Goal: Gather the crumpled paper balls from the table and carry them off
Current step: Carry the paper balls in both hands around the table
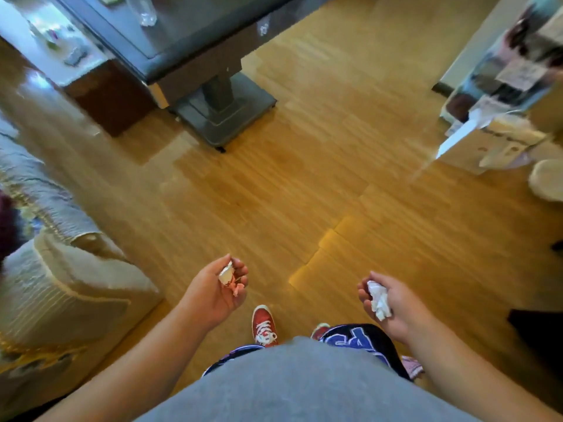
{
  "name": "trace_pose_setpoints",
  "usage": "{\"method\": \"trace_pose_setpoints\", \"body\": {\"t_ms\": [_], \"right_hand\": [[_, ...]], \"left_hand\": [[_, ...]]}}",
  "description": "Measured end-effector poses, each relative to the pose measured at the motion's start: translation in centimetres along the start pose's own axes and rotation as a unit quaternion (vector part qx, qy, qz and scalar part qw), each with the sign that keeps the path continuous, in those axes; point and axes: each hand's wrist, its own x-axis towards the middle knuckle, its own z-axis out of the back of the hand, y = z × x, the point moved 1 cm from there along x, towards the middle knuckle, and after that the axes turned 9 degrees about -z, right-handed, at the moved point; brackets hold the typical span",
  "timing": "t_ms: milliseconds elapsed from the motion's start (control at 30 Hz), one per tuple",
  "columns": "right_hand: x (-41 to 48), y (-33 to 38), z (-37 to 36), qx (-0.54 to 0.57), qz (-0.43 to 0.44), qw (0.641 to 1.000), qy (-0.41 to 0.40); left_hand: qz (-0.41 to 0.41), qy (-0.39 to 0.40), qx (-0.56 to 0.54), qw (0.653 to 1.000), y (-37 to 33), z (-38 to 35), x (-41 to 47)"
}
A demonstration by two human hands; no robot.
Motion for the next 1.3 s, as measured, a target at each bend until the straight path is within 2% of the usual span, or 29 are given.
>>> {"method": "trace_pose_setpoints", "body": {"t_ms": [167, 367, 533, 733, 1000, 1167, 1300], "right_hand": [[-0.6, 3.1, 5.9, 0.135, 0.012, 0.990, -0.044], [0.0, 7.8, 12.0, 0.254, 0.017, 0.965, -0.072], [1.2, 15.3, 14.5, 0.283, 0.007, 0.958, -0.053], [3.3, 27.0, 14.6, 0.243, 0.037, 0.969, -0.029], [6.5, 42.4, 14.2, 0.261, 0.076, 0.962, 0.007], [7.4, 48.4, 16.6, 0.320, 0.080, 0.943, -0.030], [6.1, 49.5, 20.6, 0.403, 0.087, 0.907, -0.088]], "left_hand": [[0.056, 0.062, 0.091, 0.992, -1.0, -11.5, 5.8], [0.102, 0.114, 0.172, 0.973, 1.0, -26.6, 11.6], [0.105, 0.118, 0.201, 0.967, 2.0, -35.6, 14.9], [0.098, 0.093, 0.195, 0.971, 0.9, -41.3, 18.2], [0.110, 0.073, 0.222, 0.966, -1.1, -50.2, 26.2], [0.140, 0.092, 0.272, 0.947, -1.3, -59.3, 32.3], [0.176, 0.138, 0.349, 0.910, 0.8, -68.1, 35.2]]}}
